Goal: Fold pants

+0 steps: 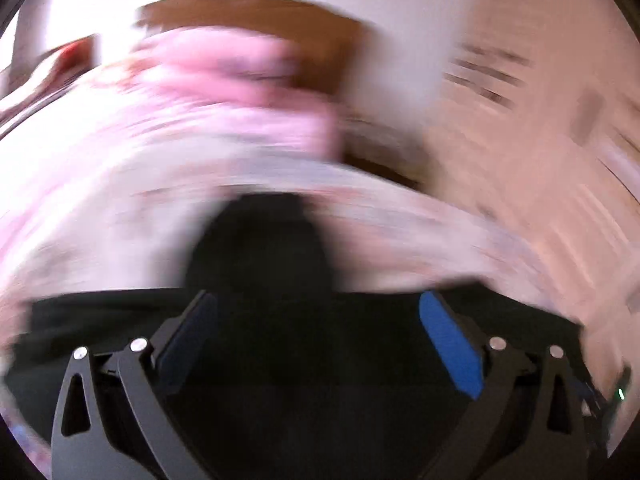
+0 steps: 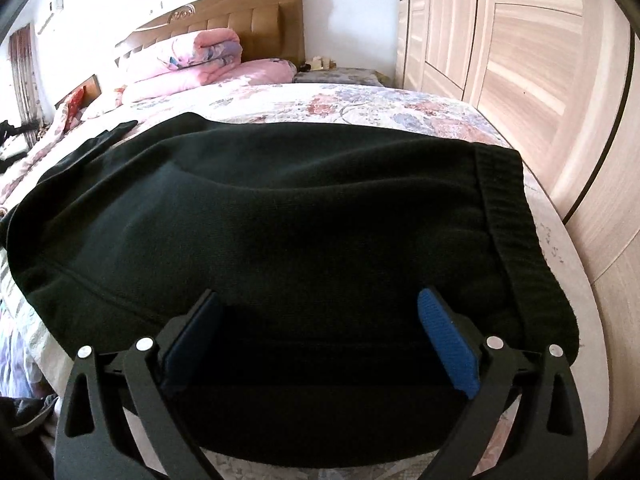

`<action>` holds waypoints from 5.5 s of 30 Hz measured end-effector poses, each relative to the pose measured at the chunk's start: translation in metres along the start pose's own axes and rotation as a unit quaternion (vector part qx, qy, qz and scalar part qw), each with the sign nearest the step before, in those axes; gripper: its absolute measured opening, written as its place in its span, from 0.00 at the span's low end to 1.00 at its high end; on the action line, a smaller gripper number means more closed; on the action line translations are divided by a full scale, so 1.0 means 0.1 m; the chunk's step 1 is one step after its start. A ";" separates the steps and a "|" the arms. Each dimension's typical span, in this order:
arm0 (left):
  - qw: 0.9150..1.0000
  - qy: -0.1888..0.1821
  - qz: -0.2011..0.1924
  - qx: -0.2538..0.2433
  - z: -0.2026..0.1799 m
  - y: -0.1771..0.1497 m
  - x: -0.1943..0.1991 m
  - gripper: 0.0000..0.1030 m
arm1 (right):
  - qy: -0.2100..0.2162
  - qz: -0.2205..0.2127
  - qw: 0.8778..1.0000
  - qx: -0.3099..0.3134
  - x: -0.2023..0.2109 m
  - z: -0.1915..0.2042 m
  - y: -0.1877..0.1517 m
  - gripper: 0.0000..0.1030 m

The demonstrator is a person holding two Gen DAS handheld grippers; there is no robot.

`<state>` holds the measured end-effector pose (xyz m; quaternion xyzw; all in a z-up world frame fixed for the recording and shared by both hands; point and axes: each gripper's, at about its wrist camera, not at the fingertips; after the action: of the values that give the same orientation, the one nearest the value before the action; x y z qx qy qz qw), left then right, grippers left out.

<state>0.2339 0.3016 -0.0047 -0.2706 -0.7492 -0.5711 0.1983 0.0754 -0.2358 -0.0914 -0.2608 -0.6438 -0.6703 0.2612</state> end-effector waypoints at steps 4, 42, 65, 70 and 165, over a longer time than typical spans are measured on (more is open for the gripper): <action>0.996 0.022 0.053 0.069 1.55 0.18 0.05 0.95 | -0.004 0.000 1.000 0.001 -0.01 0.01 0.01 0.93; 0.991 0.132 0.011 0.022 2.13 0.09 0.12 0.92 | 0.096 -0.027 0.993 0.066 -0.26 1.23 0.70 0.96; 0.982 0.100 0.058 -0.150 -0.63 0.41 -0.67 0.98 | 0.160 -0.034 0.985 0.055 -0.25 1.50 0.83 0.96; 0.967 0.075 0.167 -0.177 -1.19 0.15 -1.61 0.95 | 0.167 -0.028 0.984 0.047 -0.24 1.46 0.78 0.96; 0.969 -0.127 0.120 -0.173 0.15 -0.25 -0.49 0.87 | 0.375 0.097 0.804 0.451 -1.62 3.28 1.67 0.42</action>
<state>0.2562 0.3019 -0.0574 -0.4589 -0.6200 -0.6252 0.1185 0.3126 0.0889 -0.0697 0.0969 -0.6967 -0.3212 0.6341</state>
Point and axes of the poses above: each gripper's, at about its wrist camera, not at the fingertips, and x roughly against the way its jaws point, z to its left, y to its top, and after that the axes turned 5 degrees about -z, right-handed
